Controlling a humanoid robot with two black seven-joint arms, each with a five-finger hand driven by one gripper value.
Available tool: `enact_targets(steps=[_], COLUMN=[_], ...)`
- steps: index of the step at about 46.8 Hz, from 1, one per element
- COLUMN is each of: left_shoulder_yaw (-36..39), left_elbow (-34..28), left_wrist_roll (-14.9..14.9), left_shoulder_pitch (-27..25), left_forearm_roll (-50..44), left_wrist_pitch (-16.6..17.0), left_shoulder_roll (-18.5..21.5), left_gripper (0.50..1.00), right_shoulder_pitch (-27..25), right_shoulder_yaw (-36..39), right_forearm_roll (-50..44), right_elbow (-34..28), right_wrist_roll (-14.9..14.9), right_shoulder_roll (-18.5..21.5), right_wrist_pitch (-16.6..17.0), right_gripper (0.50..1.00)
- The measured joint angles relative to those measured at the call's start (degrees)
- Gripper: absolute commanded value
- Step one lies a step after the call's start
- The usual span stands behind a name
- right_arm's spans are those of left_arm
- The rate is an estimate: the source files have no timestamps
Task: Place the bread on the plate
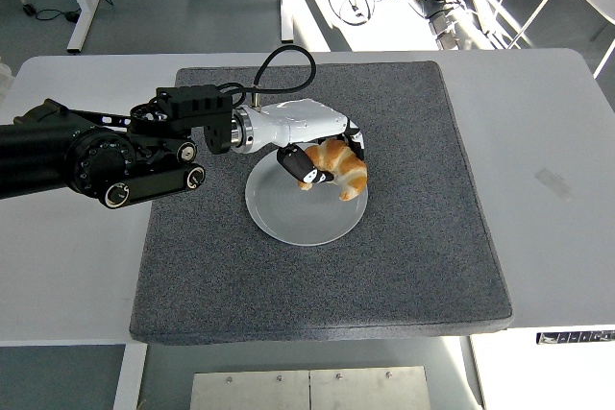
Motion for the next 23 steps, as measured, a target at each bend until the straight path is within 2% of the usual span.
enact_targets(steps=[23], left_shoulder_yaw=[1.43], left_elbow=[3.71], left_wrist_roll=[0.22], left_shoulder_pitch=[3.11], left_forearm_roll=[0.01], left_wrist_pitch=[0.19], left_shoulder_roll=[-2.07], left_gripper=[0.500], right_shoulder_pitch=[0.04], right_shoulder_yaw=[0.00], right_forearm_roll=[0.00], right_elbow=[0.00], right_wrist_roll=[0.00], right_shoulder_roll=[0.00], right_wrist_pitch=[0.01], right_gripper=[1.000])
